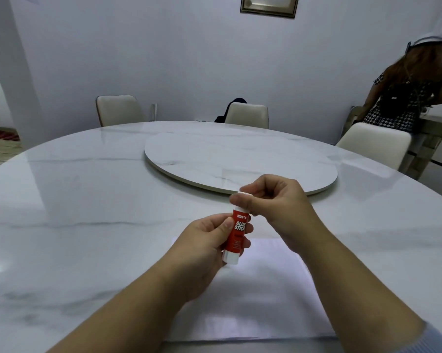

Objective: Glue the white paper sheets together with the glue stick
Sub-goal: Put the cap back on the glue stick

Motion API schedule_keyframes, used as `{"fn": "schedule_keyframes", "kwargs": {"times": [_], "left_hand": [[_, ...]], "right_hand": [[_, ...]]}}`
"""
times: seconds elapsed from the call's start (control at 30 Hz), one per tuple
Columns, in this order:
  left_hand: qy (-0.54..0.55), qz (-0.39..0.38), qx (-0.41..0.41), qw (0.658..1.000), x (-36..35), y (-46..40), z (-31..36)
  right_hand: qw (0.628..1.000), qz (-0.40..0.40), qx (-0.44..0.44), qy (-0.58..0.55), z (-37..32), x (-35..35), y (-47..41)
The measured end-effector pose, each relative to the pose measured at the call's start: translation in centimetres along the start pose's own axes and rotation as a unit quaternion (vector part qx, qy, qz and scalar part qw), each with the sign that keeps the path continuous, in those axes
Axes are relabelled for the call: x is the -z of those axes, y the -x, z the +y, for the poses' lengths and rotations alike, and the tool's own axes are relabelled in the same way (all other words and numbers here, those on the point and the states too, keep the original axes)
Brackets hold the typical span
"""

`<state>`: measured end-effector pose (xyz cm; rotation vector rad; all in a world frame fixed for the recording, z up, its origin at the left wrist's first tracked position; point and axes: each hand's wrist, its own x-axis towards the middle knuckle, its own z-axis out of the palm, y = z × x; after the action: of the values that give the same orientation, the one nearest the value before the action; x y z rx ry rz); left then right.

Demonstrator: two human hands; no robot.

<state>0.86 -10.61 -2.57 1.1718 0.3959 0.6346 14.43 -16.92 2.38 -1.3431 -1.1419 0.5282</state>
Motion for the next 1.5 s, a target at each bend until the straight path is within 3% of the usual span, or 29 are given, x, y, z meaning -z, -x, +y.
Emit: {"fn": "schedule_keyframes", "kwargs": {"times": [0.17, 0.33, 0.47, 0.63, 0.8, 0.93, 1.27, 1.5], "left_hand": [[0.031, 0.002, 0.006, 0.999, 0.1, 0.0, 0.2], [0.022, 0.001, -0.002, 1.0, 0.0, 0.0, 0.3], [0.036, 0.005, -0.007, 0.999, 0.1, 0.1, 0.5], [0.019, -0.003, -0.005, 1.0, 0.1, 0.1, 0.3], [0.035, 0.003, -0.009, 0.999, 0.3, 0.0, 0.4], [0.027, 0.0, -0.012, 1.0, 0.3, 0.0, 0.4], [-0.001, 0.0, -0.013, 1.0, 0.2, 0.1, 0.5], [0.004, 0.001, -0.012, 1.0, 0.1, 0.2, 0.6]], "right_hand": [[0.982, -0.066, -0.067, -0.165, 0.3, 0.3, 0.2], [0.992, -0.014, -0.066, -0.102, 1.0, -0.9, 0.3], [0.966, -0.074, -0.099, -0.225, 0.5, -0.3, 0.6], [0.984, -0.039, -0.091, -0.151, 1.0, -1.0, 0.5], [0.965, -0.046, -0.095, -0.241, 0.8, -0.1, 0.5], [0.972, -0.024, -0.084, -0.219, 1.3, -0.8, 0.7], [0.951, -0.092, -0.114, -0.274, 1.1, 0.1, 0.8], [0.948, -0.061, -0.129, -0.283, 1.3, -0.3, 0.8]]}}
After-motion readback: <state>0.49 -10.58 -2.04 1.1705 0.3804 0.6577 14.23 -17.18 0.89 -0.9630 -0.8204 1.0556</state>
